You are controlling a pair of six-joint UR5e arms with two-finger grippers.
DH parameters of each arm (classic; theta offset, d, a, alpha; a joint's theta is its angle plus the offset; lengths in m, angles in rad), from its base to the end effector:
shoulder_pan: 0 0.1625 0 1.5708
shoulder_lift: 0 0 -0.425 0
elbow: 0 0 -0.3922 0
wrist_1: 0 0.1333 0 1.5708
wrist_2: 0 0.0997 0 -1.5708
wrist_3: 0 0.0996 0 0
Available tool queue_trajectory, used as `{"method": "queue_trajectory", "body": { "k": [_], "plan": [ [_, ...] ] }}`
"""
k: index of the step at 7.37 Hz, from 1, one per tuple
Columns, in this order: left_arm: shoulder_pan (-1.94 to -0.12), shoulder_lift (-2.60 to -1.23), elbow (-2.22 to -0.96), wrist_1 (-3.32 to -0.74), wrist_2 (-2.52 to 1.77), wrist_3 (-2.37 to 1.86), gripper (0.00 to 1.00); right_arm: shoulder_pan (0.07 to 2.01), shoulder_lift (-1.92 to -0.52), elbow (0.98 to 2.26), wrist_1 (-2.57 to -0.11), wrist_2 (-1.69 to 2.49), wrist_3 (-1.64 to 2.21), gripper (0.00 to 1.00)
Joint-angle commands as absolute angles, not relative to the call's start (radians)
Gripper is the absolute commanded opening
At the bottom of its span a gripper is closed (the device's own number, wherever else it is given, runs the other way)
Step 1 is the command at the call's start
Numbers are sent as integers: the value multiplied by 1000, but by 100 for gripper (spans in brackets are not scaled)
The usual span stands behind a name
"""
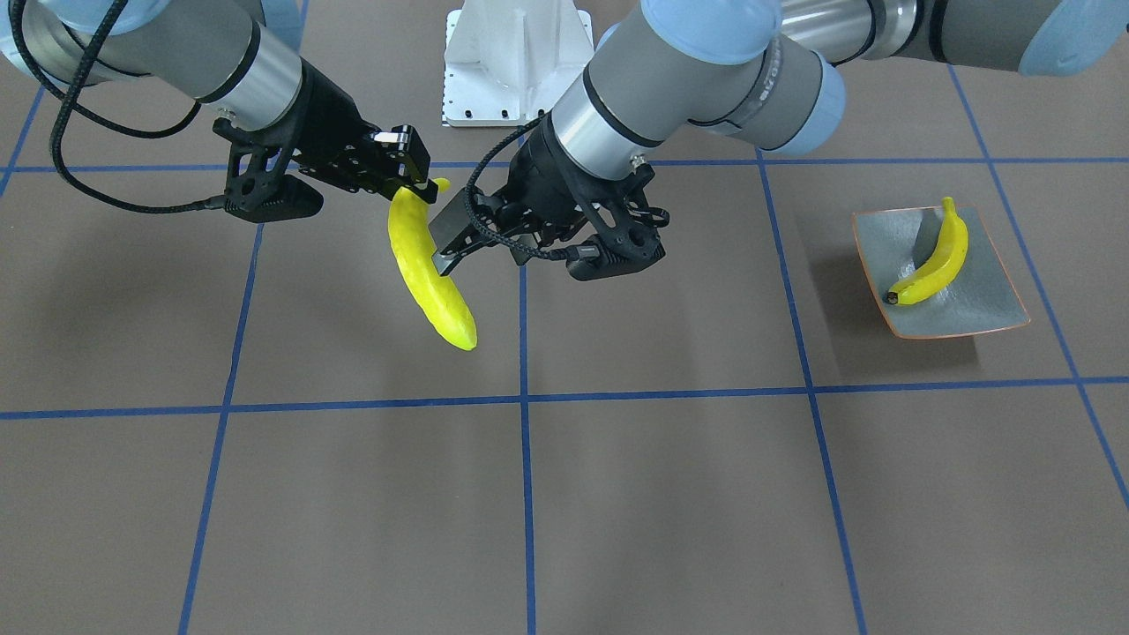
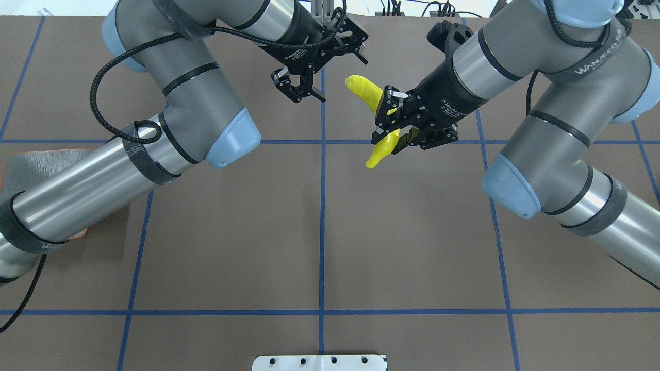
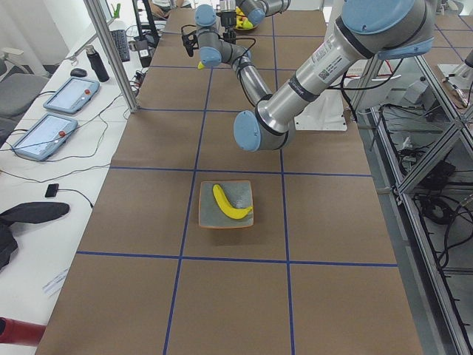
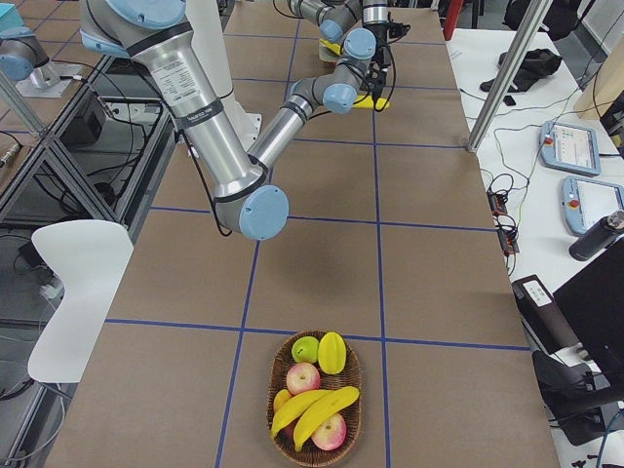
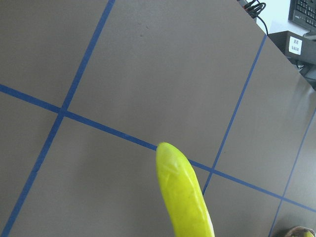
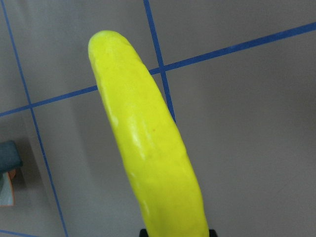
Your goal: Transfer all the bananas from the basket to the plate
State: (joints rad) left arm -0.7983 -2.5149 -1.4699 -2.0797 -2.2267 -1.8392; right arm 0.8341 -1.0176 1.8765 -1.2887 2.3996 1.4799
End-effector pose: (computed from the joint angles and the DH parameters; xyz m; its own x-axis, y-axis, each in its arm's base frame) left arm 0.4392 -0.5547 0.0387 0.1057 -0.4096 -0.9061 0.1868 0.9032 -0.3864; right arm -0.3468 -0.4715 0.1646 0.2834 0.2211 0.9332 -0.0247 0.9744 -0.2234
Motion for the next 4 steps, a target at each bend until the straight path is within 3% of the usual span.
{"method": "queue_trajectory", "body": {
  "k": [1,4],
  "plan": [
    [-798,-2530,-1427,-2129,-2226,-1907,99,816,-1026,1888,-1170,2324,1567,0],
    [-781,-2539,-1428,-2135,-2226,-1951,98,801,-1022,1893,-1164,2264,1571,0]
  ]
}}
